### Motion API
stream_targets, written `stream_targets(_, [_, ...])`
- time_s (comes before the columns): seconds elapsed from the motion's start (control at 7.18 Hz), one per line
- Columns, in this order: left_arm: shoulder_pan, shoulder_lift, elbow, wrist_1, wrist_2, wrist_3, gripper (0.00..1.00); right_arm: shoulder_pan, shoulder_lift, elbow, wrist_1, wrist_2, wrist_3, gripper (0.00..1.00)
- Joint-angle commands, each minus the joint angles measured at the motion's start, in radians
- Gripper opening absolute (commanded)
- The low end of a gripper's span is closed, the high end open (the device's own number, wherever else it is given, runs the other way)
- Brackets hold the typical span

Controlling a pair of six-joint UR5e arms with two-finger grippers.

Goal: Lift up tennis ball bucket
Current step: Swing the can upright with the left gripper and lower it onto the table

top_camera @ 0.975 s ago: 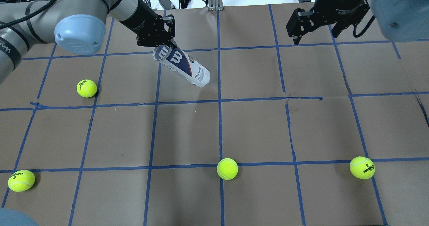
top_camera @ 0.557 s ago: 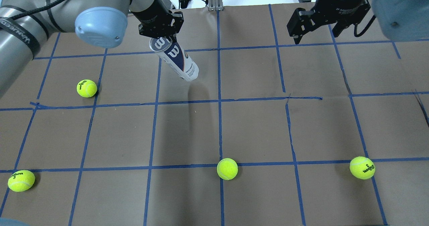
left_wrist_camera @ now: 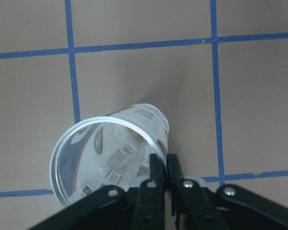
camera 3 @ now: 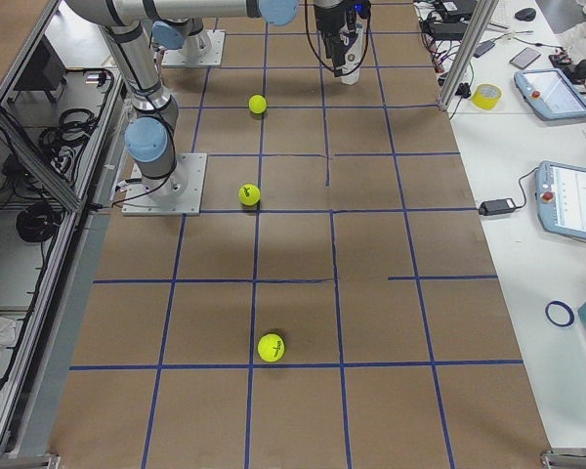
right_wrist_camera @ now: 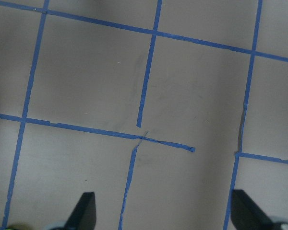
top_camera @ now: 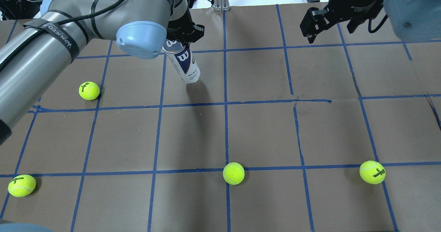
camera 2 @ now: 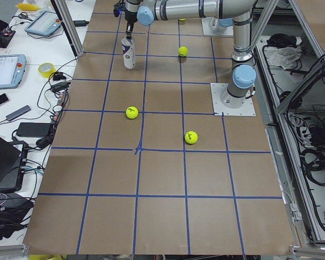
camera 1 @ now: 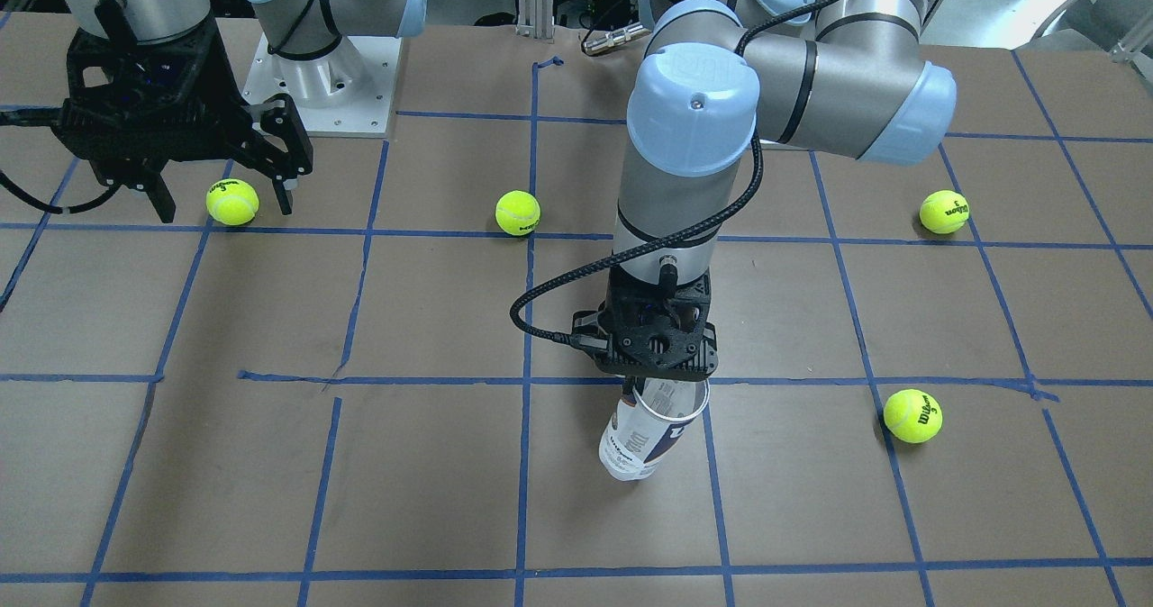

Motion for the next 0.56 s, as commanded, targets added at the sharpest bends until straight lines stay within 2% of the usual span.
stream_targets(0.0, [-0.028,-0.026,-0.001,0.047,0.056,0.017,0.0,-0.001,-0.001,0.0,-0.003,-0.003,-0.009,1.0])
stream_targets(0.42, [-0.039,-0.045,-0.001,0.047,0.071,0.02,0.0,0.001,0.001,0.0,-0.004,-0.002,-0.009,1.0])
